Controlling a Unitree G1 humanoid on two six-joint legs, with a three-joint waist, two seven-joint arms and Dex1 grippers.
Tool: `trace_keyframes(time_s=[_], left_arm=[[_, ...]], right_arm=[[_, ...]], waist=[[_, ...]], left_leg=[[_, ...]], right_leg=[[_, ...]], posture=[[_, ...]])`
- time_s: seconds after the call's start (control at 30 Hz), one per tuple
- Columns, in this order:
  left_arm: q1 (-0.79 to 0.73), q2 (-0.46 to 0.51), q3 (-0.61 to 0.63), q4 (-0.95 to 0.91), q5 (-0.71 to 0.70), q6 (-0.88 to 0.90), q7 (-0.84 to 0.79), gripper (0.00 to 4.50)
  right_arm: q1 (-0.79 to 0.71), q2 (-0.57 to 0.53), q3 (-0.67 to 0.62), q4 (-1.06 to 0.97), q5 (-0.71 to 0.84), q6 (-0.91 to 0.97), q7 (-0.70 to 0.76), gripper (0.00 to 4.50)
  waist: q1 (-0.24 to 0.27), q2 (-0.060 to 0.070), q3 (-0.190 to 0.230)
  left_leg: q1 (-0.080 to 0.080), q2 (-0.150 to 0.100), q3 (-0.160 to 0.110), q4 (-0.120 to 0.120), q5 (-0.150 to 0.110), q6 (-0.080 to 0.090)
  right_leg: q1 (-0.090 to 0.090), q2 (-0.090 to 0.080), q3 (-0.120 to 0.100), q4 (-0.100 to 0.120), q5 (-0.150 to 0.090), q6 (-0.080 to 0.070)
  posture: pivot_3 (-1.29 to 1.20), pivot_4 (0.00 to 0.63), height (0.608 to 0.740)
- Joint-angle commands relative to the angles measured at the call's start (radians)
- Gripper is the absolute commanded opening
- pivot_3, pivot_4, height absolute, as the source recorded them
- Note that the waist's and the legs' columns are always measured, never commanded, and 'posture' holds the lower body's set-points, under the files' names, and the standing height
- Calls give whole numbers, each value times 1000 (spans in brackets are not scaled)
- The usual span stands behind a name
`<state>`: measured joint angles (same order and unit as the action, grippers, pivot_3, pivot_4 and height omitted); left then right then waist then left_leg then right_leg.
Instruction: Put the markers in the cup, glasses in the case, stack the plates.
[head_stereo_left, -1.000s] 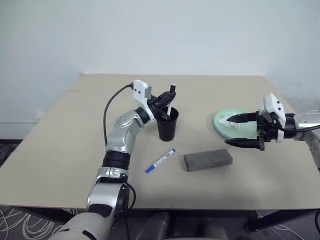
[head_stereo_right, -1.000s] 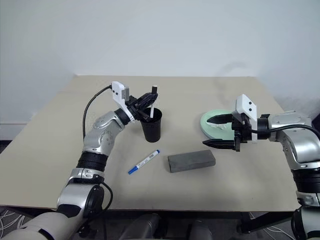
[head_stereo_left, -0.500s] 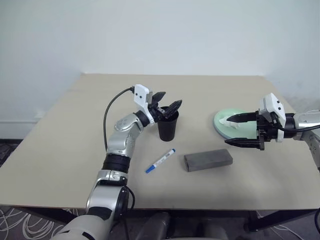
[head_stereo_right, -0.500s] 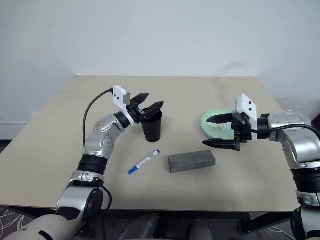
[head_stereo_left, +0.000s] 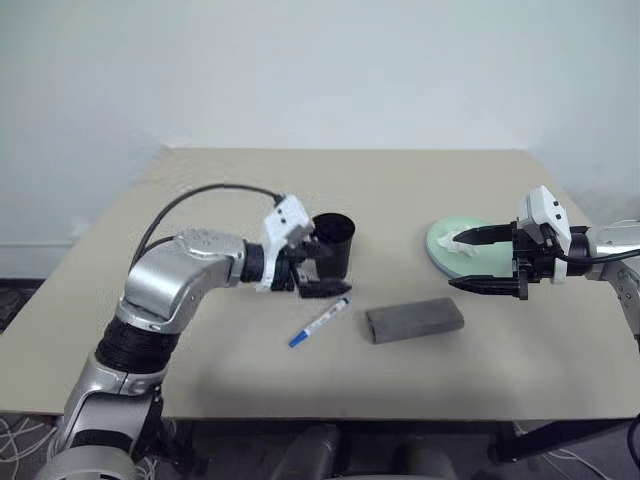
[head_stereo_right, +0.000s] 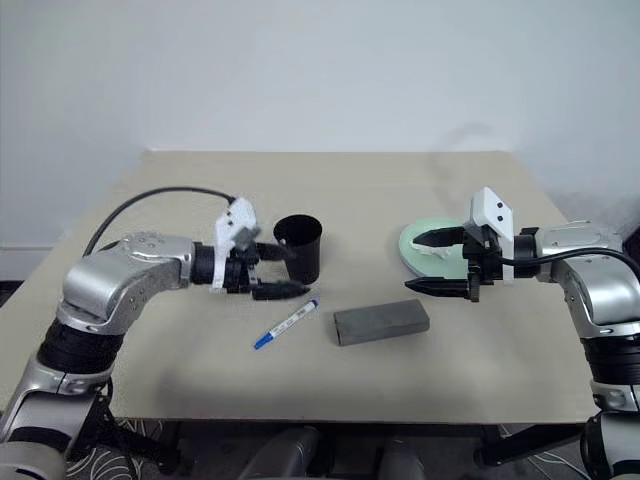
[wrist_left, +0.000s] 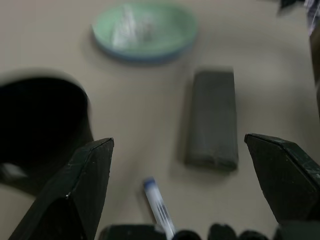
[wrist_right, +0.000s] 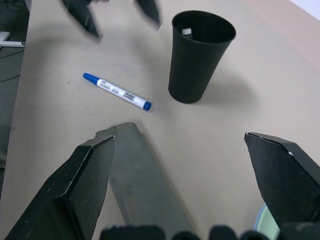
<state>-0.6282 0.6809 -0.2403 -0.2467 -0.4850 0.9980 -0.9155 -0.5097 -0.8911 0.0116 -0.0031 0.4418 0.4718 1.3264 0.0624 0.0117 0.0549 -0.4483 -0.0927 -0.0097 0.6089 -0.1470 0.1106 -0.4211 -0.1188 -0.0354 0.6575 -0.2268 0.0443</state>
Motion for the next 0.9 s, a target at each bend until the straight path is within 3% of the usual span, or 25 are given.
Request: trace_keyframes(time_s=[0.03,0.13,0.2,0.27,0.3,0.33,0.37,0.4,0.43,0.47,0.5,0.53,0.57,0.6,0.63,0.67,0.77,0.8,0.9], left_arm=[[-20,16,-54,-40,48,34,40,4454],[-23,-14,-140,-23,108,73,104,4454],[-31,-38,-175,-3,132,104,133,4454],[-41,-52,-224,18,168,127,157,4454],[-48,-57,-245,33,180,149,167,4454],[-54,-61,-257,48,189,165,176,4454],[-60,-64,-269,65,200,176,185,4454],[-66,-70,-281,84,212,182,195,4454],[-71,-75,-292,100,222,188,203,4454],[-78,-83,-303,117,235,194,213,4454],[-84,-91,-311,131,245,197,222,4454],[-90,-105,-315,145,252,204,232,4454],[-95,-119,-317,157,258,212,243,4454],[-100,-132,-317,167,264,220,251,4454],[-105,-145,-316,176,270,229,260,4454],[-109,-155,-315,185,274,237,267,4454],[-120,-195,-312,209,284,281,300,4454],[-122,-205,-310,213,286,295,310,4454],[-119,-219,-310,222,286,320,319,3835]], right_arm=[[-31,-2,-18,1,4,-15,4,4500],[-32,1,-17,-1,5,-13,4,4500],[-33,1,-16,-1,5,-12,5,4500],[-31,-1,-18,-4,6,-11,4,4500],[-29,-2,-20,-6,7,-10,4,4500],[-28,-3,-22,-7,7,-10,4,4500],[-26,-4,-23,-8,7,-9,3,4500],[-24,-5,-25,-10,8,-9,3,4500],[-21,-5,-26,-11,8,-9,2,4500],[-18,-6,-27,-15,9,-8,2,4500],[-16,-6,-27,-17,9,-8,1,4500],[-14,-7,-28,-19,10,-7,0,4500],[-13,-6,-28,-21,11,-6,-1,4500],[-12,-7,-28,-23,12,-5,-2,4500],[-10,-7,-29,-25,13,-4,-2,4500],[-10,-7,-29,-26,14,-4,-2,4500],[-6,-8,-31,-30,15,-3,-2,4500],[-5,-8,-32,-32,16,-2,-2,4500],[-2,-8,-32,-37,17,-1,-3,4500]], waist=[[0,0,0],[0,-2,0],[-2,-2,1],[-11,13,-1],[-21,19,-1],[-23,22,-4],[-27,19,-4],[-26,16,-4],[-24,12,-5],[-27,4,-1],[-29,-5,2],[-31,-7,3],[-36,-1,3],[-41,10,-2],[-52,11,-2],[-54,13,-3],[-53,12,-4],[-53,10,-3],[-52,7,-2]], left_leg=[[0,0,2,-2,0,0],[1,-1,17,-16,1,-1],[2,3,29,-18,1,-1],[-12,20,33,21,-5,-10],[-23,32,30,42,-14,-7],[-25,34,21,47,-17,-1],[-29,31,15,42,-18,-1],[-34,28,15,35,-18,-1],[-33,25,18,26,-17,-2],[-29,13,18,6,-14,-6],[-18,-5,16,-21,-7,-18],[-11,-6,27,-30,0,-29],[-15,5,38,-17,0,-49],[-19,28,35,32,-12,-70],[-13,59,19,77,-37,-52],[-14,71,18,83,-54,-32],[-14,46,-1,68,-57,-26],[-14,32,-9,62,-57,-25],[-5,15,-8,49,-57,-25]], right_leg=[[0,0,2,1,0,0],[-5,0,15,5,0,0],[-11,-8,20,3,1,-3],[-17,-28,-10,1,8,-13],[-13,-37,-42,1,12,-17],[-3,-29,-55,-5,13,-10],[-3,-13,-50,1,12,-7],[-6,10,-42,40,10,-3],[7,30,-38,54,-15,-9],[17,42,-26,51,-55,-17],[13,35,-8,43,-59,-22],[13,16,-8,34,-53,-29],[11,8,-17,34,-47,-40],[13,10,-28,35,-46,-44],[13,8,-43,37,-44,-46],[15,-3,-59,35,-41,-49],[16,2,-45,1,-15,2],[13,2,-37,-2,-13,6],[13,2,-13,0,-6,16]], posture=[[0,0,722],[0,0,722],[0,0,722],[0,0,722],[0,0,722],[0,0,722],[0,0,722],[0,0,722],[0,0,722],[0,0,722],[0,0,722],[0,0,722],[0,0,722],[0,0,722],[0,0,722],[0,0,722],[0,0,722],[0,0,722],[0,0,722]])
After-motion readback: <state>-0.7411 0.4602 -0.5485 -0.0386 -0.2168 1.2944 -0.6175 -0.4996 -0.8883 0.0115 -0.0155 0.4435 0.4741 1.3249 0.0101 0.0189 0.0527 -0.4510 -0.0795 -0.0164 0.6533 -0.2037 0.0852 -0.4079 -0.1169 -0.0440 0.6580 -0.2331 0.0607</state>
